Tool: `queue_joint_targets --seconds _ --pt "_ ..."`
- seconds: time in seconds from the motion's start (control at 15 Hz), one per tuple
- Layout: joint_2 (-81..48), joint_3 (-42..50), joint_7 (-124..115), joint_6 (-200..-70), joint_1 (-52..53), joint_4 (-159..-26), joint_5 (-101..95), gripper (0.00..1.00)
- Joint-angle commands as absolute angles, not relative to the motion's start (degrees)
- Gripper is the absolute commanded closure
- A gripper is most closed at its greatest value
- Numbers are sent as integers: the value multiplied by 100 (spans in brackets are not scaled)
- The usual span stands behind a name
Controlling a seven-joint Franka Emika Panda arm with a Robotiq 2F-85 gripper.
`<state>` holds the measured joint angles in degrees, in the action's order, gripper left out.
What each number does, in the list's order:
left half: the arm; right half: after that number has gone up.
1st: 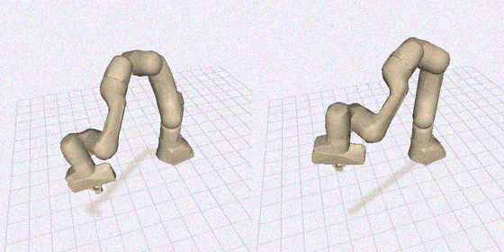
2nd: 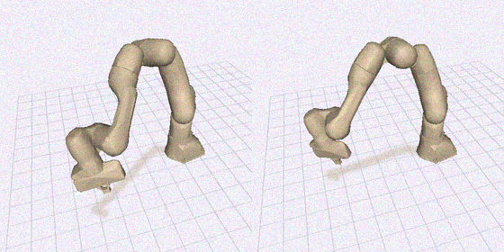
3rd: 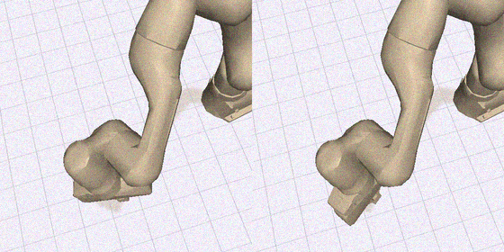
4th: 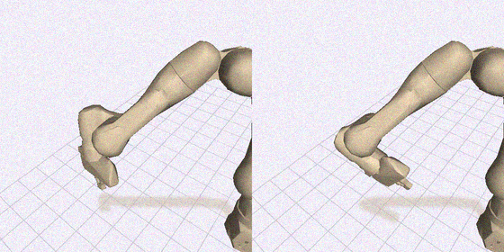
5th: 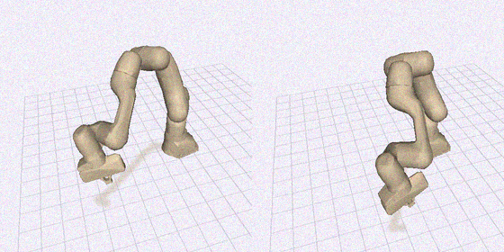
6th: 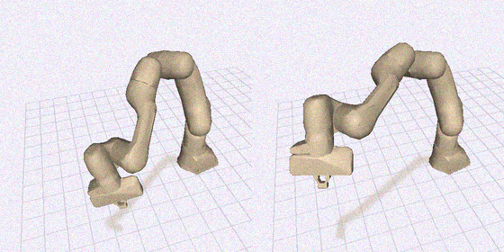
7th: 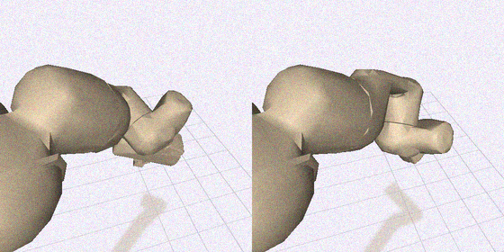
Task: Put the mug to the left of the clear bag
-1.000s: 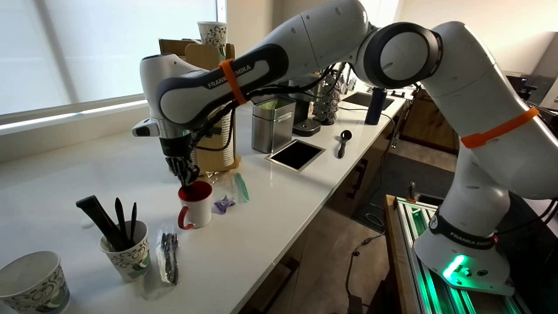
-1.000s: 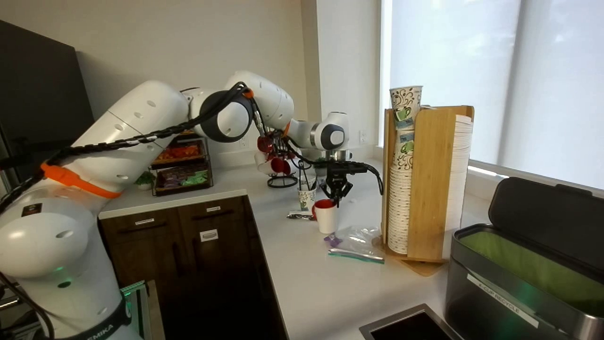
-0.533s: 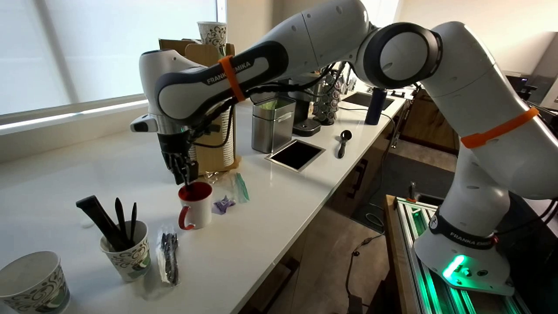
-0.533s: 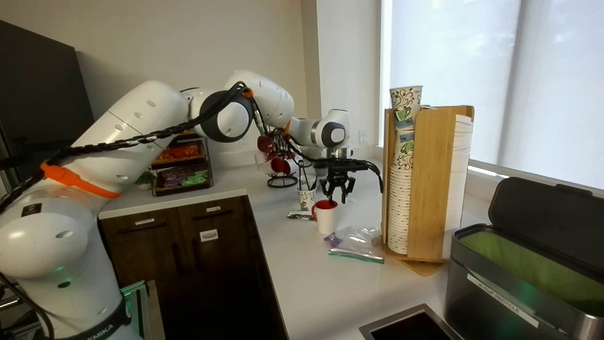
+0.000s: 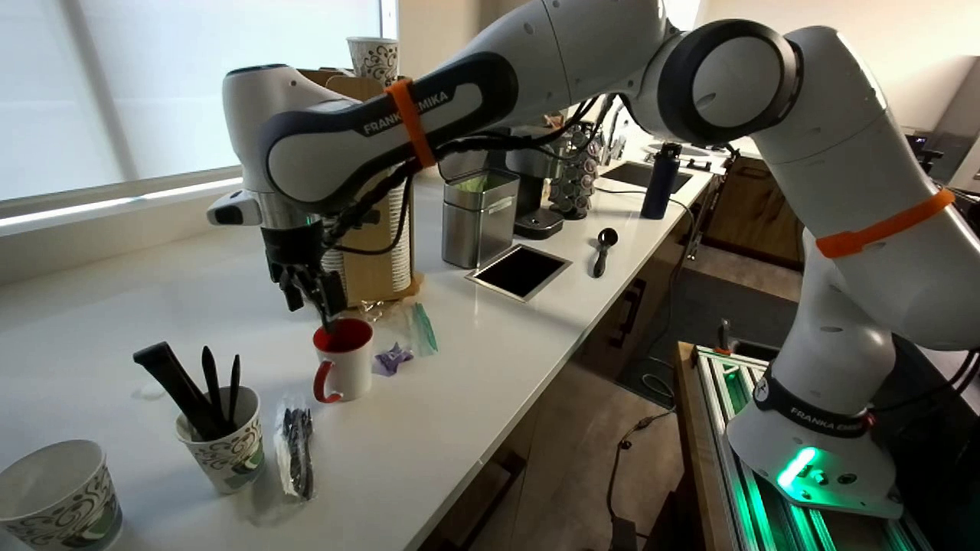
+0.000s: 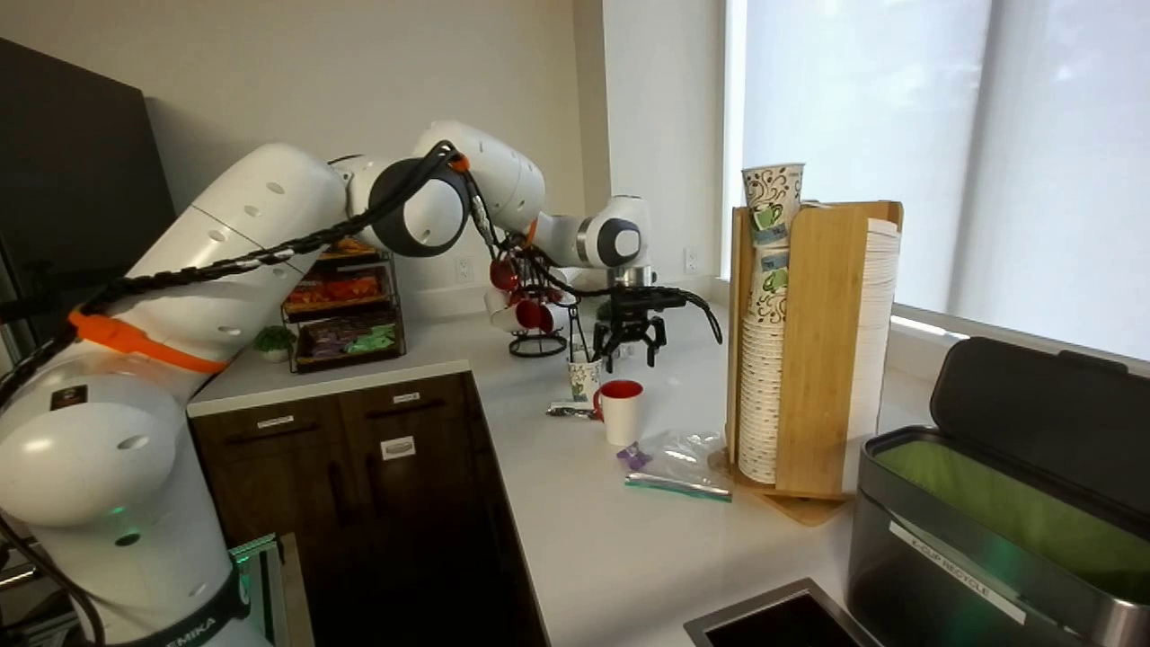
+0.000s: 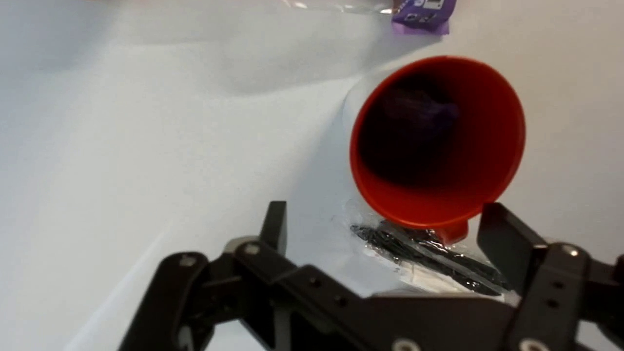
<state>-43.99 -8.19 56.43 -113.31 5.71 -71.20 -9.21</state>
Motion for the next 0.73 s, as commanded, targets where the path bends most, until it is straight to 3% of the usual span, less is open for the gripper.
queue_joint_targets --seconds 0.0,0.53,0.6,0.67 --pt "-3732 -757 5144 -11843 690 -8004 -1023 0" --pt "-2422 -593 2782 -14680 695 -10001 -1098 0" --pt "-2957 -780 3293 -14120 590 -9158 -1031 0" --pt "-2865 -780 3219 -14222 579 -9291 -1055 0"
